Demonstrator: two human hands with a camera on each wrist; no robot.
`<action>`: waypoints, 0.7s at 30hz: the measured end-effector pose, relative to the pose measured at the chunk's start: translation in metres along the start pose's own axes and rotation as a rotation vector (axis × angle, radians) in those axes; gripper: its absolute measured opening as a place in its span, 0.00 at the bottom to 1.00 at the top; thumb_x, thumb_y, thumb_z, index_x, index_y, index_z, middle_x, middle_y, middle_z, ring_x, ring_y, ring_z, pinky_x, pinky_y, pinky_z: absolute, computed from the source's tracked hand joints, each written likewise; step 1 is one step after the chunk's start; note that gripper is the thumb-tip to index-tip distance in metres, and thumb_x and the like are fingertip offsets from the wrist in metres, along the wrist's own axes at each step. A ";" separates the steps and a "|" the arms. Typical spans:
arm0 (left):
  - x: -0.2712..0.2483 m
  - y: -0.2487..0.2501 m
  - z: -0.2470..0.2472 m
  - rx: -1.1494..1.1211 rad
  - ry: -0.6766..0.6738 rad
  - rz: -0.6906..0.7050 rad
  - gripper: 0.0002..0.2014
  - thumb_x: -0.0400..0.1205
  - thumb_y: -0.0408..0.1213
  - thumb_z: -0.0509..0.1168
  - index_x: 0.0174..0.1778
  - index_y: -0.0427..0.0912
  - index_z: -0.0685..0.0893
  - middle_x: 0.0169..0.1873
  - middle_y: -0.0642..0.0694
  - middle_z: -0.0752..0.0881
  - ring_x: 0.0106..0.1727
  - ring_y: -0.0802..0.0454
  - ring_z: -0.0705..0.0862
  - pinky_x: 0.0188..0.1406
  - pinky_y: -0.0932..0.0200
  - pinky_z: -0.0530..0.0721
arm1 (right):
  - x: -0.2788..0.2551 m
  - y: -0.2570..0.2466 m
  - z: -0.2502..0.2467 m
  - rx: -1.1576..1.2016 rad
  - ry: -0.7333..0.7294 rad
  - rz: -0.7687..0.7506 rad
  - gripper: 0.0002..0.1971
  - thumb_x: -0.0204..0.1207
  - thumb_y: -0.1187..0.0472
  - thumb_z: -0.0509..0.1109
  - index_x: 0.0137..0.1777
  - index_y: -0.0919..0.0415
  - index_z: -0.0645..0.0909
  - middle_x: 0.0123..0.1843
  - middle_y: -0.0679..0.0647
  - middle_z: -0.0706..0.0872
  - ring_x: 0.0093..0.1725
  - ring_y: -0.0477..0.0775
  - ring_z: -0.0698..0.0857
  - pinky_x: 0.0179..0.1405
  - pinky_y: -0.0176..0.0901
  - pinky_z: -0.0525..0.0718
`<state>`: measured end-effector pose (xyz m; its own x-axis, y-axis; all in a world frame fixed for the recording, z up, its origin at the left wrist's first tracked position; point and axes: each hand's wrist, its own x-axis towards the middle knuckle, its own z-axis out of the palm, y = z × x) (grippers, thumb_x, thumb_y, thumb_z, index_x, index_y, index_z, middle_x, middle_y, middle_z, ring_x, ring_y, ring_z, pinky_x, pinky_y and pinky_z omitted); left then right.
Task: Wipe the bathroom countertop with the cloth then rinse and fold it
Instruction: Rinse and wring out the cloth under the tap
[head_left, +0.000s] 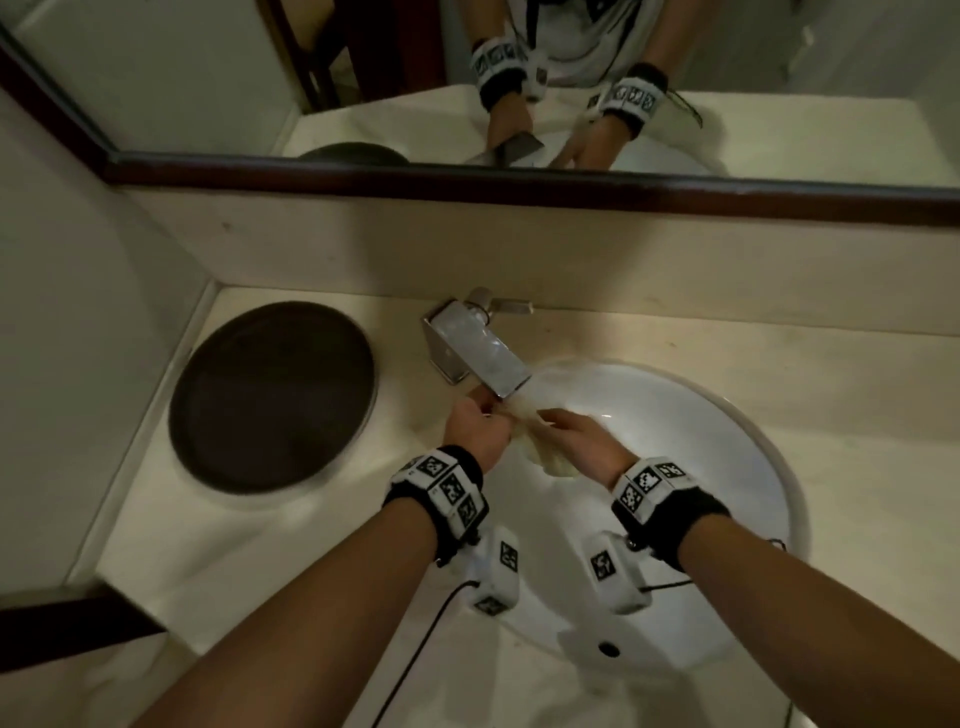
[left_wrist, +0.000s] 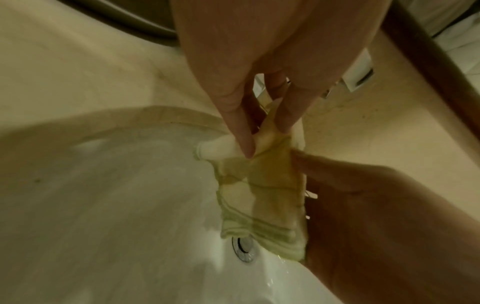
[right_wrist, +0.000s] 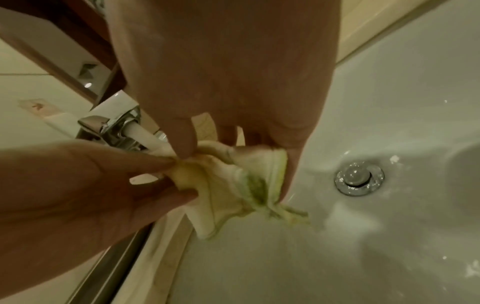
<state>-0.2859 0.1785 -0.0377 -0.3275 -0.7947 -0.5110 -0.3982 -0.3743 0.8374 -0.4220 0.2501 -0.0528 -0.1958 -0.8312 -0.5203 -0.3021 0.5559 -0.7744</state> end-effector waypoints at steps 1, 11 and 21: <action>0.000 0.001 0.001 -0.006 0.020 0.008 0.17 0.75 0.30 0.70 0.52 0.57 0.86 0.44 0.49 0.90 0.47 0.48 0.89 0.52 0.46 0.89 | 0.002 0.003 -0.001 0.006 0.026 -0.007 0.17 0.84 0.51 0.63 0.63 0.60 0.84 0.58 0.57 0.88 0.59 0.56 0.85 0.64 0.49 0.80; -0.021 -0.011 0.023 0.176 0.016 -0.069 0.24 0.76 0.48 0.73 0.62 0.45 0.73 0.50 0.48 0.83 0.43 0.56 0.83 0.33 0.69 0.82 | 0.019 -0.004 -0.008 0.376 0.076 0.206 0.17 0.75 0.48 0.74 0.52 0.62 0.89 0.52 0.61 0.91 0.50 0.62 0.90 0.58 0.56 0.86; -0.004 -0.014 0.009 -0.094 0.070 -0.135 0.08 0.82 0.25 0.65 0.52 0.41 0.82 0.41 0.45 0.84 0.35 0.52 0.82 0.31 0.65 0.87 | 0.027 0.023 -0.040 0.158 0.069 0.282 0.17 0.82 0.57 0.66 0.64 0.69 0.82 0.62 0.67 0.86 0.63 0.67 0.84 0.63 0.53 0.81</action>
<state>-0.2869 0.1912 -0.0492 -0.2146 -0.7641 -0.6084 -0.3521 -0.5205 0.7779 -0.4720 0.2400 -0.0705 -0.3156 -0.6396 -0.7009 -0.0791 0.7538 -0.6523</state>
